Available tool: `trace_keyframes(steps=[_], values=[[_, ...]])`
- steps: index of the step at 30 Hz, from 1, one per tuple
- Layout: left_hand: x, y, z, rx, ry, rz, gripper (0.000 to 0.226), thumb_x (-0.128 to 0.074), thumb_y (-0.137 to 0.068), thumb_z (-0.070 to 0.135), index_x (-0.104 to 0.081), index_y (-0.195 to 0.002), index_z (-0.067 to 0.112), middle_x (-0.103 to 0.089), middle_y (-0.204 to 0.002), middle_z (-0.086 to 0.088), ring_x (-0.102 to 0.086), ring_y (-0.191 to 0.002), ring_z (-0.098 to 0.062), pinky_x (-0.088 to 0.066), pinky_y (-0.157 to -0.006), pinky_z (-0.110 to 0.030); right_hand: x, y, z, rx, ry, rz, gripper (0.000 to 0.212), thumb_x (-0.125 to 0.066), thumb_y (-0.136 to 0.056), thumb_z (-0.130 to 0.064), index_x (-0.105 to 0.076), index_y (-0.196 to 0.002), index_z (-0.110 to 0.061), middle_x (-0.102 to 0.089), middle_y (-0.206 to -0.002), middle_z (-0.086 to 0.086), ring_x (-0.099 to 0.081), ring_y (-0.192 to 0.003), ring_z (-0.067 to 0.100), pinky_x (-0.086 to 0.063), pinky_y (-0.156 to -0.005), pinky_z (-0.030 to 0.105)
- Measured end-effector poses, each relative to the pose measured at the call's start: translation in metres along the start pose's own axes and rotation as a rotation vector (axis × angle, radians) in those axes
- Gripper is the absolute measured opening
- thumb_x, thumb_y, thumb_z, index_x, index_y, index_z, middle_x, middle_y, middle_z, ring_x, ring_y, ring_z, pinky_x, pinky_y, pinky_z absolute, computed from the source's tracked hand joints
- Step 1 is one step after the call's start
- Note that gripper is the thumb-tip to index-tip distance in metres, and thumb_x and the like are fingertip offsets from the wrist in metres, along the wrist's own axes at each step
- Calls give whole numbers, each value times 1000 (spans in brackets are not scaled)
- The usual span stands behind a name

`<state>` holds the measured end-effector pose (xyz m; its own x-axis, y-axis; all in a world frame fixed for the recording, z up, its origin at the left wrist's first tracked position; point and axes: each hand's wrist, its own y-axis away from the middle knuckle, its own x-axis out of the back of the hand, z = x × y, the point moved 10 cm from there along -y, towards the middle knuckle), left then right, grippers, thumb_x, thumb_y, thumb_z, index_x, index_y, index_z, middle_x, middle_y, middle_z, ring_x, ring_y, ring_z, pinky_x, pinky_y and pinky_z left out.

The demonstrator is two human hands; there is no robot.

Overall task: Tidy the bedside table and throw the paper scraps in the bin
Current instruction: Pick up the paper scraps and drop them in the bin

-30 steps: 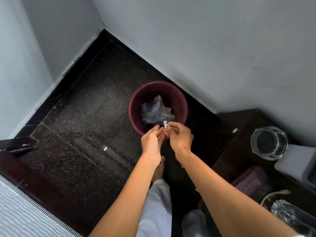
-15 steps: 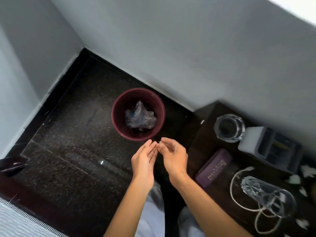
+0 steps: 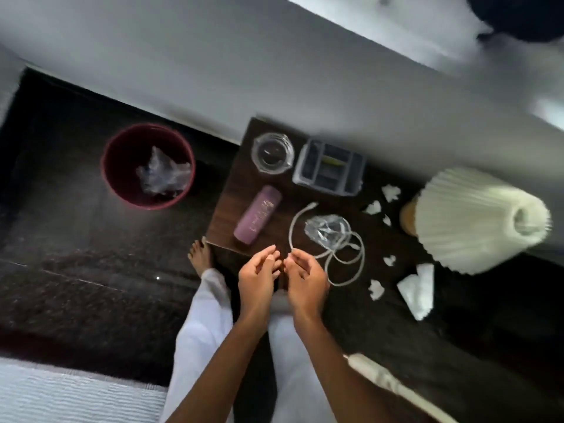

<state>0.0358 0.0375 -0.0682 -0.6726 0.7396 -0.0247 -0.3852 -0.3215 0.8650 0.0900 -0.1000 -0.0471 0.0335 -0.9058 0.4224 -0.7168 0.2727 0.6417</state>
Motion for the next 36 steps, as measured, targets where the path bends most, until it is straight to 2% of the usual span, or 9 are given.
trace_keyframes(steps=[2, 7, 12, 15, 18, 22, 25, 30, 36], values=[[-26, 11, -15, -62, -170, -47, 27, -53, -103, 11, -70, -122, 22, -75, -112, 3, -73, -100, -7, -58, -86, -23, 38, -4, 17, -13, 20, 46, 25, -68, -92, -5, -73, -116, -10, -77, -105, 1, -71, -91, 0, -59, -92, 29], [-82, 28, -53, -124, -366, -167, 25, -54, -103, 14, -71, -122, 20, -77, -105, 4, -73, -97, -6, -59, -89, -26, 116, -20, 54, -1, 133, 171, 24, -68, -93, -12, -73, -115, -17, -75, -100, -9, -63, -80, -15, -50, -74, 5], [-126, 31, -81, -196, -572, -242, 28, -55, -102, 14, -71, -125, 17, -75, -113, 2, -70, -107, -8, -55, -100, -33, 170, -34, 81, 20, 163, 296, 24, -68, -93, -5, -73, -116, -7, -76, -106, 4, -71, -90, 7, -51, -77, 8], [-152, 26, -96, -220, -693, -302, 30, -55, -103, 16, -69, -129, 16, -74, -116, 1, -68, -110, -10, -53, -103, -33, 188, -43, 86, 77, 202, 362, 22, -69, -91, -1, -74, -112, -2, -76, -106, 13, -72, -89, 18, -56, -82, 24], [-181, 20, -116, -218, -823, -386, 32, -55, -103, 19, -67, -132, 17, -73, -123, -1, -66, -117, -14, -48, -103, -25, 201, -53, 90, 125, 283, 425, 22, -70, -89, -1, -74, -111, -2, -71, -106, 16, -66, -85, 17, -46, -77, 16], [-205, 11, -134, -205, -899, -437, 32, -54, -103, 19, -67, -132, 17, -72, -129, -3, -63, -123, -17, -45, -101, -23, 202, -76, 107, 71, 316, 367, 34, -70, -93, -10, -67, -126, -12, -61, -124, 11, -64, -108, 28, -56, -90, 42], [-211, 6, -138, -209, -910, -448, 32, -54, -101, 20, -69, -130, 20, -74, -125, 1, -64, -120, -15, -40, -90, -14, 196, -91, 114, 44, 369, 302, 41, -70, -93, -14, -63, -133, -18, -55, -133, 5, -62, -116, 25, -55, -96, 43], [-204, -1, -137, -198, -901, -435, 34, -54, -103, 21, -65, -135, 17, -71, -131, -2, -62, -124, -17, -44, -101, -21, 183, -111, 121, 22, 398, 201, 25, -69, -95, -15, -70, -120, -14, -57, -126, 10, -66, -104, 26, -57, -92, 43], [-177, 9, -115, -222, -739, -357, 33, -55, -103, 13, -67, -132, 16, -73, -124, 1, -66, -117, -10, -50, -107, -29, 169, -94, 101, 134, 298, 102, 19, -75, -90, -13, -75, -109, -12, -67, -110, 6, -65, -85, 5, -53, -73, 8]])
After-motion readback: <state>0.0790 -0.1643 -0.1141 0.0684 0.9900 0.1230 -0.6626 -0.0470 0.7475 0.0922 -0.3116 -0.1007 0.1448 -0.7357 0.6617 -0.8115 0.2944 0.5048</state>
